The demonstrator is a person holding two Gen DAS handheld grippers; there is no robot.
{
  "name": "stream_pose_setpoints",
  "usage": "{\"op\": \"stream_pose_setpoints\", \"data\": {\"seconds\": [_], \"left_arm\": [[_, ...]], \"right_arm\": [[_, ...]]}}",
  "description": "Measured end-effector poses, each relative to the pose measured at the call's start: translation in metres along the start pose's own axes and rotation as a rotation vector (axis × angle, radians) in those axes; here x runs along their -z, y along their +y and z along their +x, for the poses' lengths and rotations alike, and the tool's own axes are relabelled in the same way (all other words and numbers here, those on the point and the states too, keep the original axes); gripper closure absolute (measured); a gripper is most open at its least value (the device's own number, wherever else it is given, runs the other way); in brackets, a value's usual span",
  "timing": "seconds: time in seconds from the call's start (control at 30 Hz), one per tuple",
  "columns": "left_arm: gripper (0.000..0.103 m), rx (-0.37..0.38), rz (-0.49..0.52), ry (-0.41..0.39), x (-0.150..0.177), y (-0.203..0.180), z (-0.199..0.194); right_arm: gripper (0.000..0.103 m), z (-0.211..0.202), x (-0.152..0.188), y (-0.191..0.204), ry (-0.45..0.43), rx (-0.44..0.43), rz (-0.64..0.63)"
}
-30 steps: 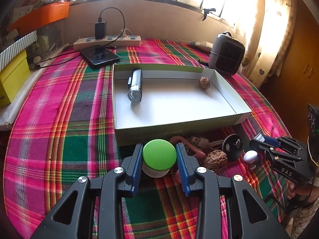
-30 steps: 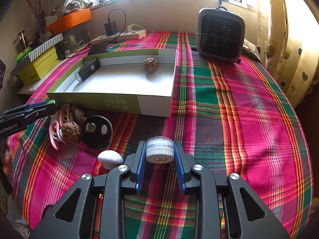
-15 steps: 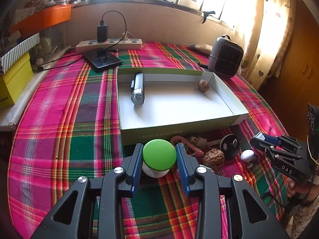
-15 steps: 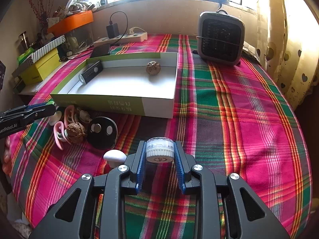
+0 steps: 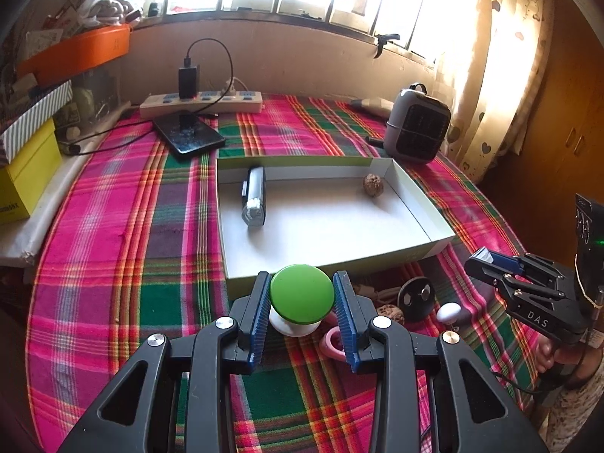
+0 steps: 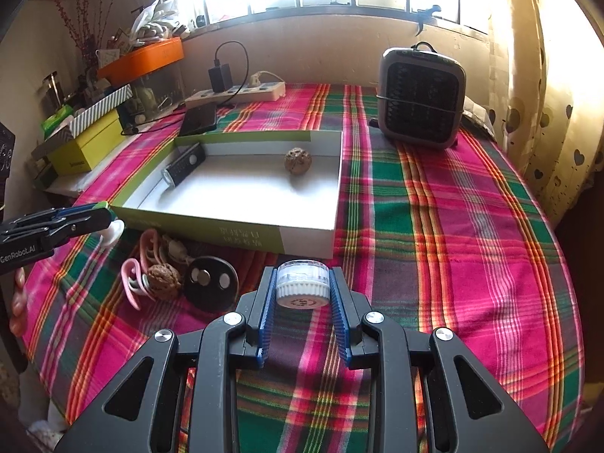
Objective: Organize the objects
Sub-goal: 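Lift the green holder and white jar and carry both into the box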
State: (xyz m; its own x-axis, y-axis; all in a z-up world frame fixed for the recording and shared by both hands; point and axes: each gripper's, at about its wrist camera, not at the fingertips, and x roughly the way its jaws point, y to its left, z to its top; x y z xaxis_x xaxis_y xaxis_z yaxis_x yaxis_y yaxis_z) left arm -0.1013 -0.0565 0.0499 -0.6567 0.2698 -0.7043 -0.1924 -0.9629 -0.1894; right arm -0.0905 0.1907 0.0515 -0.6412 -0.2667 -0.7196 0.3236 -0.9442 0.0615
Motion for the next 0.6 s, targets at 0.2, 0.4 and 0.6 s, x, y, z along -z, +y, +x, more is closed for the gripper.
{"op": "stream_pose_setpoints", "data": {"seconds": [0.2, 0.4, 0.6], "left_arm": [[0.072, 0.004, 0.012, -0.007, -0.016, -0.002, 0.001], [0.072, 0.007, 0.02, -0.009, -0.033, -0.002, 0.01], [0.072, 0.009, 0.01, -0.002, -0.051, 0.002, 0.027]], "right_arm": [[0.074, -0.001, -0.013, 0.003, -0.015, -0.021, -0.013], [0.074, 0.001, -0.033, 0.003, -0.026, -0.036, -0.021], [0.074, 0.013, -0.053, 0.0, -0.024, -0.033, -0.028]]}}
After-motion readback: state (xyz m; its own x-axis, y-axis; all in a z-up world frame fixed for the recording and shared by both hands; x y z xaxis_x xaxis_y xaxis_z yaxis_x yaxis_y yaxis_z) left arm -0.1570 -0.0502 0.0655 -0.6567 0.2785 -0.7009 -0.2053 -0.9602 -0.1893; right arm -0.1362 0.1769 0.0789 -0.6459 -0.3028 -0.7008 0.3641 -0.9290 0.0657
